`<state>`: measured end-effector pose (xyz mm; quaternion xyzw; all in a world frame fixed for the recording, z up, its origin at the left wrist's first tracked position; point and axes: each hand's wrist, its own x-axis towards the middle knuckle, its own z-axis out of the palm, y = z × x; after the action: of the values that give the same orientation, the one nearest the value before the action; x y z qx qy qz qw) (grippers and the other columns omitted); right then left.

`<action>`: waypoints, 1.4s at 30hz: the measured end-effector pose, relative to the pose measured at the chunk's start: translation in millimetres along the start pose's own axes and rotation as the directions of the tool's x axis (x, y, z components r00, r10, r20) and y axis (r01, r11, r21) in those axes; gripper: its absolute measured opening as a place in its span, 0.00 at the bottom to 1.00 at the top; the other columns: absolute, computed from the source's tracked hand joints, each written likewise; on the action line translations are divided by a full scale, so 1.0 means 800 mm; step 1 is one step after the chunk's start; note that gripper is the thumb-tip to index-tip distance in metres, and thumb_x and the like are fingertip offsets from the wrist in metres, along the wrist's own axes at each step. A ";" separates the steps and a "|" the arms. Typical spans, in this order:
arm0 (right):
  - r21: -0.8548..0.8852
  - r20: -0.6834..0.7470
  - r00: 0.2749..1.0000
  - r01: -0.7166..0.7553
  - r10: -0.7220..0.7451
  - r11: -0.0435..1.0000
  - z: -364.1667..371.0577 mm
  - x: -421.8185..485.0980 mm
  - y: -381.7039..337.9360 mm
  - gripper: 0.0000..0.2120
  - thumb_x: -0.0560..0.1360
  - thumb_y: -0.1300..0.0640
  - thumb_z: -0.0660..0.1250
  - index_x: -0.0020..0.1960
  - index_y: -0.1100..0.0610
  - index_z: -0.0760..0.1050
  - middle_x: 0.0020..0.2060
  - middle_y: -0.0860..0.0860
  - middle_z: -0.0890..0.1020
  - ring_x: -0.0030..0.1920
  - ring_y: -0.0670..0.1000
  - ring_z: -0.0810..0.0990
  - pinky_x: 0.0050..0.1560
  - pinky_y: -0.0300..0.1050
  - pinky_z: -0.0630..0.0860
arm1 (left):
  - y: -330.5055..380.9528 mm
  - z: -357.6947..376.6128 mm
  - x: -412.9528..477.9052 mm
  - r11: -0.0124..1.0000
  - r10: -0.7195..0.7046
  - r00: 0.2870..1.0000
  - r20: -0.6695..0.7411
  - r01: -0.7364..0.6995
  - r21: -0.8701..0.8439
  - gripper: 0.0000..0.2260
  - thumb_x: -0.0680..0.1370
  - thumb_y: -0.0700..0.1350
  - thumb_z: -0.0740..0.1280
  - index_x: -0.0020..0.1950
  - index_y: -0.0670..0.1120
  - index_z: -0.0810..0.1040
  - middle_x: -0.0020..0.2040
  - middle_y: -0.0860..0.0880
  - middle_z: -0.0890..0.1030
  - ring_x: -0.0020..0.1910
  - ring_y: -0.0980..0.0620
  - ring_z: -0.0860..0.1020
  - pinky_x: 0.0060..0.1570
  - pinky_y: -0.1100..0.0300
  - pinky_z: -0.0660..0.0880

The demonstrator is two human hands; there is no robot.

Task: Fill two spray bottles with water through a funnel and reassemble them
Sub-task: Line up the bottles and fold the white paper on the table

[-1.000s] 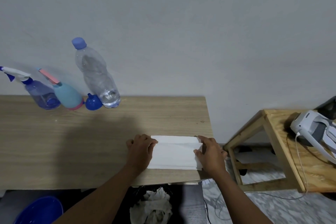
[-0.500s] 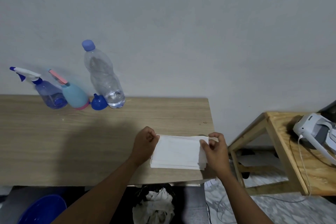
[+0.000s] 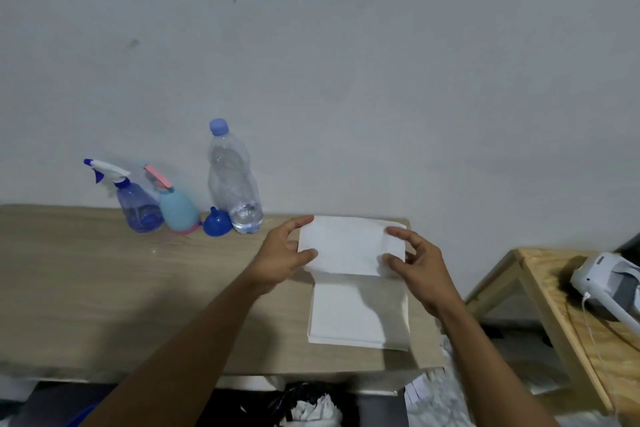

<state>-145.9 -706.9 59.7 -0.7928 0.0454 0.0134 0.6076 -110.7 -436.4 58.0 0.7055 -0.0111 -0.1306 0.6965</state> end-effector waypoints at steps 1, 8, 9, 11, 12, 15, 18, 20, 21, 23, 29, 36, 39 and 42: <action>-0.032 0.027 0.999 0.032 -0.032 0.999 0.003 0.002 -0.007 0.23 0.74 0.61 0.75 0.63 0.40 0.77 0.57 0.59 0.83 0.36 0.46 0.74 0.54 0.51 0.80 | 0.005 -0.007 -0.002 0.999 0.004 1.000 0.003 -0.004 0.041 0.24 0.74 0.30 0.71 0.66 0.51 0.76 0.58 0.51 0.83 0.53 0.50 0.84 0.52 0.56 0.81; -0.030 0.129 0.986 0.109 -0.104 0.994 0.065 0.003 -0.045 0.31 0.75 0.64 0.72 0.71 0.41 0.71 0.69 0.39 0.74 0.66 0.43 0.76 0.68 0.48 0.75 | 0.011 -0.085 -0.029 0.990 0.004 0.992 -0.130 0.015 0.139 0.12 0.74 0.38 0.74 0.51 0.53 0.85 0.48 0.47 0.79 0.47 0.50 0.76 0.54 0.58 0.74; -0.001 0.139 0.987 0.085 -0.084 0.996 0.080 0.002 -0.050 0.31 0.76 0.66 0.71 0.72 0.42 0.70 0.70 0.41 0.74 0.64 0.43 0.78 0.66 0.47 0.76 | 0.011 -0.100 -0.036 0.993 -0.012 0.993 -0.118 0.025 0.116 0.14 0.74 0.38 0.75 0.54 0.55 0.84 0.52 0.48 0.80 0.50 0.51 0.79 0.56 0.57 0.75; 0.058 0.174 0.983 0.050 -0.059 0.997 0.115 -0.002 -0.061 0.31 0.76 0.69 0.70 0.72 0.44 0.70 0.69 0.44 0.76 0.61 0.43 0.81 0.63 0.46 0.79 | 0.013 -0.131 -0.052 0.995 -0.053 0.995 -0.081 0.060 0.082 0.21 0.73 0.36 0.75 0.60 0.56 0.80 0.58 0.49 0.82 0.55 0.51 0.83 0.58 0.52 0.79; 0.078 0.198 0.979 0.027 -0.042 0.997 0.134 -0.003 -0.066 0.32 0.75 0.70 0.70 0.73 0.45 0.70 0.68 0.45 0.77 0.60 0.44 0.82 0.62 0.46 0.79 | 0.012 -0.149 -0.060 0.993 -0.068 0.996 -0.064 0.073 0.087 0.24 0.73 0.35 0.75 0.64 0.55 0.78 0.60 0.50 0.82 0.56 0.51 0.83 0.58 0.51 0.80; 0.109 0.245 0.969 -0.050 0.022 0.993 0.200 -0.004 -0.071 0.34 0.75 0.72 0.70 0.75 0.48 0.67 0.66 0.49 0.79 0.60 0.50 0.83 0.62 0.51 0.79 | -0.002 -0.213 -0.081 0.993 -0.082 0.995 -0.058 0.087 0.083 0.27 0.73 0.32 0.74 0.68 0.50 0.75 0.63 0.48 0.81 0.58 0.52 0.81 0.60 0.54 0.79; 0.104 0.267 0.961 -0.106 0.075 0.989 0.282 -0.006 -0.070 0.34 0.75 0.72 0.70 0.75 0.48 0.66 0.64 0.50 0.81 0.58 0.51 0.84 0.60 0.53 0.80 | -0.027 -0.297 -0.101 0.989 -0.150 0.986 -0.069 0.150 -0.002 0.23 0.74 0.28 0.72 0.67 0.42 0.76 0.62 0.42 0.81 0.55 0.51 0.83 0.55 0.56 0.81; 0.038 0.280 0.954 -0.126 0.110 0.991 0.324 -0.013 -0.066 0.35 0.74 0.71 0.70 0.73 0.46 0.66 0.65 0.49 0.80 0.57 0.49 0.84 0.55 0.48 0.82 | -0.041 -0.337 -0.112 0.978 -0.206 0.978 -0.035 0.206 -0.014 0.25 0.74 0.29 0.72 0.69 0.43 0.75 0.59 0.42 0.83 0.55 0.47 0.83 0.55 0.50 0.81; 0.002 0.298 0.946 -0.134 0.128 0.991 0.356 -0.015 -0.064 0.35 0.74 0.71 0.70 0.74 0.46 0.65 0.65 0.48 0.79 0.56 0.48 0.84 0.53 0.45 0.82 | -0.052 -0.369 -0.117 0.973 -0.230 0.973 -0.033 0.230 0.006 0.26 0.74 0.30 0.72 0.70 0.45 0.74 0.58 0.43 0.84 0.54 0.47 0.84 0.55 0.49 0.81; -0.076 0.321 0.934 -0.139 0.156 0.987 0.416 -0.014 -0.058 0.37 0.73 0.69 0.71 0.76 0.46 0.62 0.66 0.48 0.77 0.57 0.48 0.83 0.54 0.44 0.82 | -0.065 -0.423 -0.126 0.963 -0.240 0.969 -0.052 0.245 0.115 0.28 0.74 0.32 0.73 0.71 0.50 0.74 0.57 0.46 0.84 0.48 0.52 0.85 0.50 0.53 0.82; -0.210 0.359 0.912 -0.128 0.198 0.969 0.563 0.005 -0.055 0.41 0.74 0.68 0.72 0.79 0.50 0.57 0.72 0.46 0.66 0.56 0.41 0.78 0.46 0.28 0.77 | -0.101 -0.551 -0.130 0.878 -0.218 0.970 -0.107 0.243 0.412 0.33 0.73 0.36 0.74 0.75 0.54 0.68 0.68 0.53 0.74 0.49 0.59 0.75 0.38 0.78 0.70; -0.409 0.341 0.917 -0.055 0.209 0.911 0.646 0.059 -0.051 0.45 0.73 0.60 0.75 0.80 0.52 0.52 0.78 0.51 0.60 0.75 0.52 0.63 0.71 0.44 0.61 | -0.134 -0.629 -0.093 0.823 -0.278 0.958 -0.077 0.279 0.495 0.39 0.72 0.37 0.75 0.79 0.49 0.61 0.78 0.50 0.62 0.72 0.56 0.65 0.50 0.78 0.66; -0.448 0.323 0.927 -0.030 0.193 0.894 0.666 0.076 -0.045 0.44 0.73 0.61 0.75 0.80 0.54 0.52 0.78 0.52 0.60 0.76 0.53 0.62 0.70 0.40 0.59 | -0.148 -0.642 -0.077 0.795 -0.254 0.965 -0.063 0.246 0.555 0.41 0.72 0.35 0.75 0.80 0.47 0.58 0.79 0.48 0.60 0.61 0.61 0.68 0.41 0.83 0.67; -0.503 0.322 0.921 -0.028 0.218 0.864 0.680 0.084 -0.044 0.45 0.72 0.59 0.76 0.80 0.54 0.53 0.77 0.53 0.59 0.75 0.54 0.63 0.70 0.44 0.63 | -0.153 -0.652 -0.070 0.750 -0.244 0.968 -0.058 0.226 0.621 0.44 0.73 0.41 0.76 0.81 0.50 0.54 0.80 0.49 0.56 0.68 0.59 0.66 0.56 0.75 0.65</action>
<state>-57.0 -177.0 -53.4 -0.8988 -0.0228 0.2123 0.3829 -81.0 89.2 -55.8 0.8896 0.0260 -0.2153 0.4020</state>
